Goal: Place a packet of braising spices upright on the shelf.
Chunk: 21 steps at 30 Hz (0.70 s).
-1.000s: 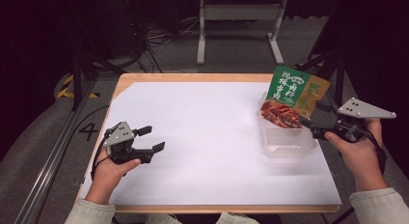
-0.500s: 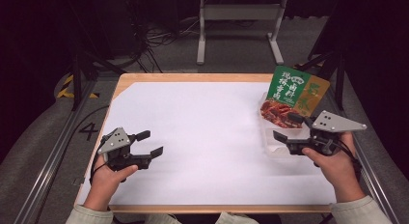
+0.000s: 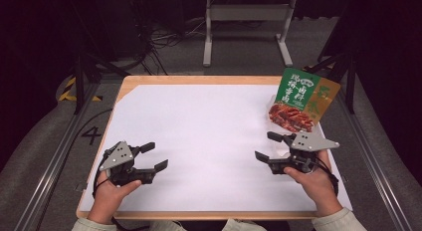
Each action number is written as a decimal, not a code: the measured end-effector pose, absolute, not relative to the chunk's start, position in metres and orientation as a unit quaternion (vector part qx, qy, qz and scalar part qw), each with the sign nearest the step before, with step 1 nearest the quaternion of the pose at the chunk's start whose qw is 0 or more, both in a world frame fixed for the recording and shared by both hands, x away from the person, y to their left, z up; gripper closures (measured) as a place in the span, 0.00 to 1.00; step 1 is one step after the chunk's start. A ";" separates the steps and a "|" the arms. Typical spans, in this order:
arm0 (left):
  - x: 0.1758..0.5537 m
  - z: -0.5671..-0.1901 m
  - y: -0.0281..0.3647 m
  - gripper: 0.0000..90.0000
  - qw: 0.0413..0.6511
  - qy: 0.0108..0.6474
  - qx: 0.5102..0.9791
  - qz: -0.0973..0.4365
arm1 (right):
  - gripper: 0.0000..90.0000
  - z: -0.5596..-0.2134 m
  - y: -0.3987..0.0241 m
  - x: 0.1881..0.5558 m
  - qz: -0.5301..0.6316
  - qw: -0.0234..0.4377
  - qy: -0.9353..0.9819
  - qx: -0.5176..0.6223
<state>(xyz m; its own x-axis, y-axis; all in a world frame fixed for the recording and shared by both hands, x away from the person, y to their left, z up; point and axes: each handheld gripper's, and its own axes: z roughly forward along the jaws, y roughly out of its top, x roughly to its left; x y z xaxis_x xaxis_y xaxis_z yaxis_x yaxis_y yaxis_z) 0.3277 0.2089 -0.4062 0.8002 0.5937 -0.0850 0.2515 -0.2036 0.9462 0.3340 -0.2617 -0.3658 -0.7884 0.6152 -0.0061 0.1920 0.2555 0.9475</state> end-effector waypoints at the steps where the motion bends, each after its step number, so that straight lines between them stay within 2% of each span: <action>1: 0.328 -0.408 0.209 0.27 0.569 0.278 0.759 0.154 | 0.26 -0.371 -0.259 0.336 0.549 0.189 0.770 0.265; 11: 0.330 -0.420 0.208 0.26 0.575 0.283 0.752 0.156 | 0.27 -0.419 -0.241 0.339 0.516 0.181 0.795 0.262; 21: 0.332 -0.429 0.207 0.26 0.568 0.283 0.757 0.158 | 0.27 -0.438 -0.237 0.340 0.508 0.181 0.796 0.275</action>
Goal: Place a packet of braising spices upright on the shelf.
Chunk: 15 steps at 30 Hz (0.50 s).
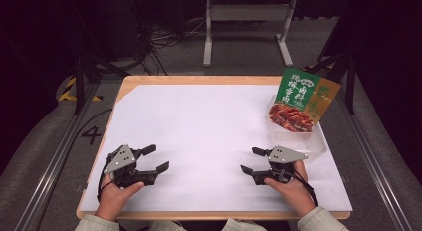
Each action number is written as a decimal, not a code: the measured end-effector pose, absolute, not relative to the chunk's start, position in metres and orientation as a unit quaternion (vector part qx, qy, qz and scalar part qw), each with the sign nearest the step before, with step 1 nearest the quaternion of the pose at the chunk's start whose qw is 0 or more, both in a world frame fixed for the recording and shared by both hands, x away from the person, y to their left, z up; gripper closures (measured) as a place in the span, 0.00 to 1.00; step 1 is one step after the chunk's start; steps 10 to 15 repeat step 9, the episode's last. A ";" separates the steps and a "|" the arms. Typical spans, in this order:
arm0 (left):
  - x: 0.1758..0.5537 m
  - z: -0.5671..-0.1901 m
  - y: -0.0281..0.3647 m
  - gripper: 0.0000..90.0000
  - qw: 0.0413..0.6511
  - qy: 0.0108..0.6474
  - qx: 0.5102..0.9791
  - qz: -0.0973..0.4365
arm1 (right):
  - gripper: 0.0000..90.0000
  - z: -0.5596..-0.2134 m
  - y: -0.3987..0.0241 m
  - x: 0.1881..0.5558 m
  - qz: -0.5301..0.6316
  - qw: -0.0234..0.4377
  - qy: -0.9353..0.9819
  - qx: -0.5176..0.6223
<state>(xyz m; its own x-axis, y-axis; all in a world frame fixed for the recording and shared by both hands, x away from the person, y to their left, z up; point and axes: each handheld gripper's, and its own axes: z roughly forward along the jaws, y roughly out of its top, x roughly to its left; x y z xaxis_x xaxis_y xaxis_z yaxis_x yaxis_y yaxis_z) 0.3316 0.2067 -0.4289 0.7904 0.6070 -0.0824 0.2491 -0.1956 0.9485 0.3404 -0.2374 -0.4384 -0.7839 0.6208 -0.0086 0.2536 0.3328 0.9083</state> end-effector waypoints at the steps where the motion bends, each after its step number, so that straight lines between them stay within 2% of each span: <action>1: 0.332 -0.430 0.206 0.26 0.567 0.282 0.758 0.158 | 0.27 -0.441 -0.237 0.341 0.507 0.179 0.796 0.277; 15: 0.333 -0.432 0.206 0.26 0.559 0.281 0.764 0.157 | 0.27 -0.444 -0.237 0.342 0.496 0.179 0.803 0.276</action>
